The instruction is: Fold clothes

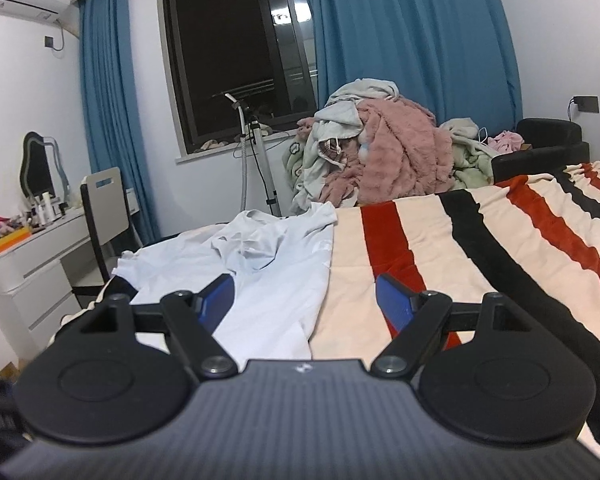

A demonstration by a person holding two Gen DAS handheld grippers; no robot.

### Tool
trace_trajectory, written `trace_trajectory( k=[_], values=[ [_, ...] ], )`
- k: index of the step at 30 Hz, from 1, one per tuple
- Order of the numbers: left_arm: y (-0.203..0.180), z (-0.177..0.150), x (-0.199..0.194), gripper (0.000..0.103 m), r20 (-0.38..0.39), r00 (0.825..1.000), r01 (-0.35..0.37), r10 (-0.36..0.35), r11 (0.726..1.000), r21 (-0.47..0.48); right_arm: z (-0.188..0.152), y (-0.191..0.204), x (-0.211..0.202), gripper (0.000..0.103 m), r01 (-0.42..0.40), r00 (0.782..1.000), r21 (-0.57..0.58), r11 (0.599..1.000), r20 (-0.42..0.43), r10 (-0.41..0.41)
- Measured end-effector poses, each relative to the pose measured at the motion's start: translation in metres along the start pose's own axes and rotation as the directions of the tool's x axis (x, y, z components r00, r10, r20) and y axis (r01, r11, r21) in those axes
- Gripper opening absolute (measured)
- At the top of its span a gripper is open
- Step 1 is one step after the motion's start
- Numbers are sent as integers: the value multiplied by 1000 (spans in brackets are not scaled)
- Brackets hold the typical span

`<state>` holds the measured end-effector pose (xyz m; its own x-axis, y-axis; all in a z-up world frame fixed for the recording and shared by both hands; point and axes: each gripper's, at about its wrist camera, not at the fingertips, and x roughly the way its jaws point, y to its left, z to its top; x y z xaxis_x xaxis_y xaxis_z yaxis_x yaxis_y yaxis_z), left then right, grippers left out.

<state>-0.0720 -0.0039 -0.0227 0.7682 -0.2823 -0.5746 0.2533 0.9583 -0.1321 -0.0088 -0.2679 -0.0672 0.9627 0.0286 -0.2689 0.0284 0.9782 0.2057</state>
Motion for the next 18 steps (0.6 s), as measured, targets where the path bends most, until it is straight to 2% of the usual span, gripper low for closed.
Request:
trace_trajectory(
  k=[1,3,7,13,18],
  values=[
    [-1,6,0,65,23,1000,6,-6,1000,15,-1,0,1,79,-3,1000,-1,1000,-4,3],
    [-3,17,2,79,59,998,22,-26,997,68,-2,3,1,79,0,1000,-10,1000,-5,0],
    [-6,38,13,82,92,995,15,-26,992,124,-4,8,3,79,20,1000,-17,1000,4,-20],
    [9,44,35,101,209,978,-25,11,997,67,-8,11,12,79,38,999,-33,999,0,-38],
    [30,41,45,101,185,982,-40,35,999,26,-14,11,22,79,49,998,-34,998,-28,-50]
  ],
)
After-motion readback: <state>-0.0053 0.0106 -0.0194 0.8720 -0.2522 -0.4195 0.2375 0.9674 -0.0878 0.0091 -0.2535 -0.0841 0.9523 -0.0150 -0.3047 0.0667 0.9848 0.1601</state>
